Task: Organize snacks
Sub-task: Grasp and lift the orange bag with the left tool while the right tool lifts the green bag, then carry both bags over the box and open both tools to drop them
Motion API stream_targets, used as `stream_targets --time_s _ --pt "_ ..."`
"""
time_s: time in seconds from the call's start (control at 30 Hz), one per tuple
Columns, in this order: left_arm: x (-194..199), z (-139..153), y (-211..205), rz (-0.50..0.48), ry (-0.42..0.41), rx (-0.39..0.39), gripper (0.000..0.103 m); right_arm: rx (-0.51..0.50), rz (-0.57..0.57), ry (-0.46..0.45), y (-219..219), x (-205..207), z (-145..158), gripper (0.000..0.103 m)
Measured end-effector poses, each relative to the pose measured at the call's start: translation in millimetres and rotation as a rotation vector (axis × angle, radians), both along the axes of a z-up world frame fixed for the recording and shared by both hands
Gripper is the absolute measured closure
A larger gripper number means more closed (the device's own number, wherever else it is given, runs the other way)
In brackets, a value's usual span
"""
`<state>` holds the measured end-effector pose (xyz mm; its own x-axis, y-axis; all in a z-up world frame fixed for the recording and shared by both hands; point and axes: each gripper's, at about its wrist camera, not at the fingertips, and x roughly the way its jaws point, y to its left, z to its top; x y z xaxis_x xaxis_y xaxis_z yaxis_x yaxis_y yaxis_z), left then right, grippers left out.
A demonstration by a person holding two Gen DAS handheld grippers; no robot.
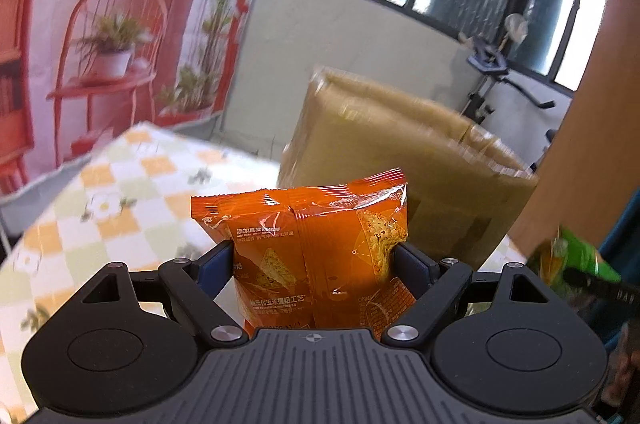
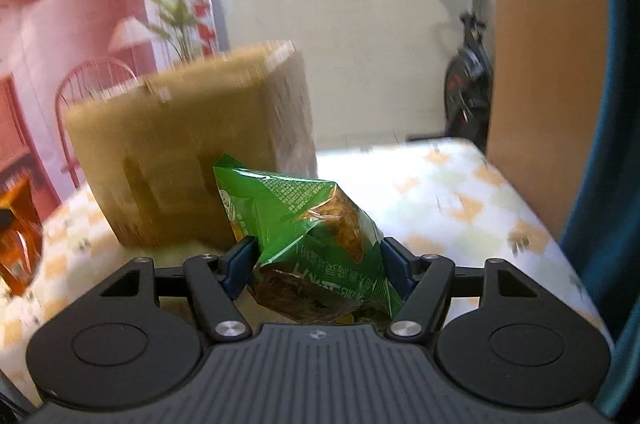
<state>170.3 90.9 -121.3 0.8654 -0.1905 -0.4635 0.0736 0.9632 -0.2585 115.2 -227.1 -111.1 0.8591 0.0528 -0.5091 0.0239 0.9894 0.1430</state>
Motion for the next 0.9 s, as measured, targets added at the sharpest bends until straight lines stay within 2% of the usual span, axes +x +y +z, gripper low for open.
stream_targets --time_s 0.23,0.43,0.63,0.9 --pt "23.2 52.7 -14.4 -0.06 -0.142 0.033 0.016 -0.007 0.066 -0.22 15.8 17.7 65.7 0.034" --pt "59.3 84.3 -41.7 -0.113 -0.22 0.063 0.016 -0.074 0.075 -0.318 34.2 50.3 104.0 0.035" --pt "78.4 87.0 -56.7 -0.141 -0.227 0.068 0.016 -0.094 0.072 -0.344 39.6 68.6 108.8 0.037" --pt "91.8 82.5 -51.0 -0.143 -0.207 0.043 0.016 -0.041 0.052 -0.353 20.0 73.0 109.0 0.04"
